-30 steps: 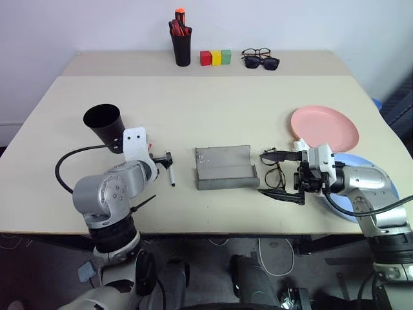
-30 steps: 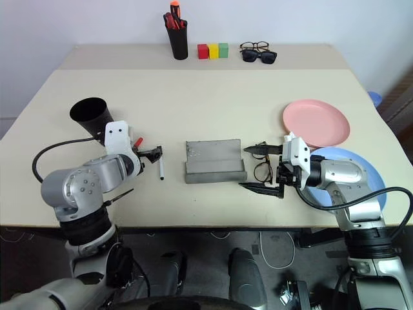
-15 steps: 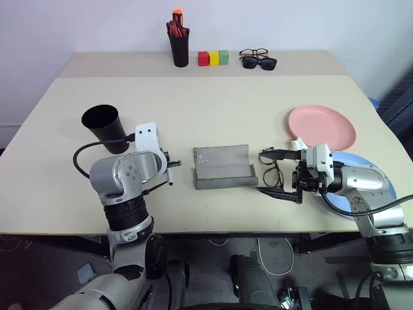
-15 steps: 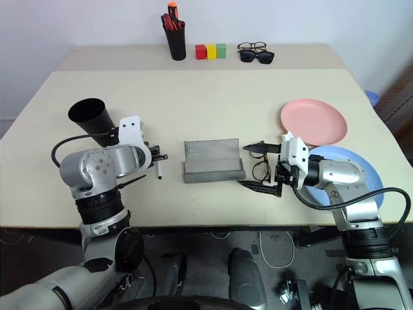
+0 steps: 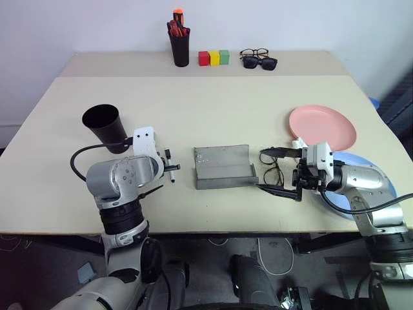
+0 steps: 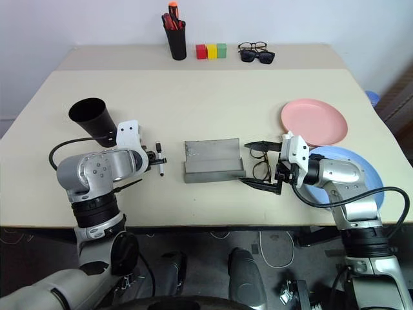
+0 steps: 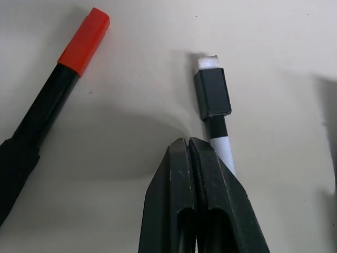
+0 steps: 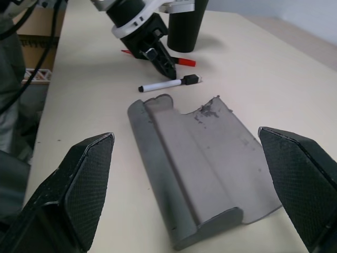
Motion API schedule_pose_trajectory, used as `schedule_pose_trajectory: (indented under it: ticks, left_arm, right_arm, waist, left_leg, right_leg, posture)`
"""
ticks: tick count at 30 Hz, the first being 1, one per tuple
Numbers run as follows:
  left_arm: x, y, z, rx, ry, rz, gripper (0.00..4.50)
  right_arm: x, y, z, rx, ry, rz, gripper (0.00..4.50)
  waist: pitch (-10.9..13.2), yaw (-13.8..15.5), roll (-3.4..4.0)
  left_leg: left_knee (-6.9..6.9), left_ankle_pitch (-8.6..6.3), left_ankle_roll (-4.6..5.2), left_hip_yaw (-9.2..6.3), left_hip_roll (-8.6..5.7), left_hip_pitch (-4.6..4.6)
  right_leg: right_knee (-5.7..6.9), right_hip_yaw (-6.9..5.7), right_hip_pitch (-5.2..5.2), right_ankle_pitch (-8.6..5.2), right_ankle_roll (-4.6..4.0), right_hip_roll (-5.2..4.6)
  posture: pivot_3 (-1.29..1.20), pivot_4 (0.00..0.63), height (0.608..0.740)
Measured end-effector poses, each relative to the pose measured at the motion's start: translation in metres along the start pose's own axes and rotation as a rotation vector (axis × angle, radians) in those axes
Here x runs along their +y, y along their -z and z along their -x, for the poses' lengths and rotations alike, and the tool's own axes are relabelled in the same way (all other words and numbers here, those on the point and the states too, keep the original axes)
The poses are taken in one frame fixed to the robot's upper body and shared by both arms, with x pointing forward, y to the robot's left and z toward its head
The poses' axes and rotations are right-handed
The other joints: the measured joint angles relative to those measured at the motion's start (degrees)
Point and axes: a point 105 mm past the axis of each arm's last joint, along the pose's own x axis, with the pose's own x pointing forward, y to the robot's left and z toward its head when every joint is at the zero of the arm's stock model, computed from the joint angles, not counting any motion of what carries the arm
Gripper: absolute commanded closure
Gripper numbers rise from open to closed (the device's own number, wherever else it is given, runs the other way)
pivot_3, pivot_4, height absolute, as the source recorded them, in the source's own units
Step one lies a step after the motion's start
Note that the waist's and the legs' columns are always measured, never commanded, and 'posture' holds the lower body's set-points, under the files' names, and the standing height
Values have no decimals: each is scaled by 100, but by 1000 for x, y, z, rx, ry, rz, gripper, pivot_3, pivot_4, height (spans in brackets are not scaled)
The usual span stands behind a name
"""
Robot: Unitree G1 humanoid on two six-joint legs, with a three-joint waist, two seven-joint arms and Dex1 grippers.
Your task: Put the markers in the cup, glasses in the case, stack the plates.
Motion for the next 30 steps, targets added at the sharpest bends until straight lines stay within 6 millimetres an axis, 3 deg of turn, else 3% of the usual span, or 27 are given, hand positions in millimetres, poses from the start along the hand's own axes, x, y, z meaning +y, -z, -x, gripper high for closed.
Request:
schedule_pose_trajectory:
  ticks: [2,5,9,23,30]
  left_arm:
    - [0,-1,1,-4,-1,-24,4471]
    - [2,-4,2,-11,14,-43,3614]
    - [4,-6,3,-16,5,-39,1589]
    - [-8,-15,-2,0,-17,34,1589]
    - [-15,-17,-9,60,-120,63,1589]
  right_arm:
    - [-1,-1,-1,-2,0,6,0]
    - [-2,-2,-1,0,2,15,0]
    - [-3,-1,-1,2,5,16,0]
    - [-2,0,0,6,25,7,0]
    - [-3,0,0,9,33,-1,0]
  waist:
    - [0,-2,-1]
    - [0,-3,-1]
    - [1,3,-1]
    - [2,9,-3]
    - [2,18,-4]
  left_leg:
    - [-1,0,0,0,0,-2]
    - [-2,0,0,-1,0,-3]
    - [-2,0,0,-1,0,-5]
    - [-1,3,-4,-2,-1,-8]
    - [-1,4,-7,-2,-3,-10]
  right_leg:
    - [0,0,-3,0,0,0]
    - [0,0,-3,0,0,0]
    - [-1,0,-3,1,0,0]
    - [-4,0,-4,3,6,0]
    - [-11,0,-3,7,14,0]
  posture:
    - [0,150,740]
    - [0,150,740]
    - [0,150,740]
    - [0,150,740]
    - [0,150,740]
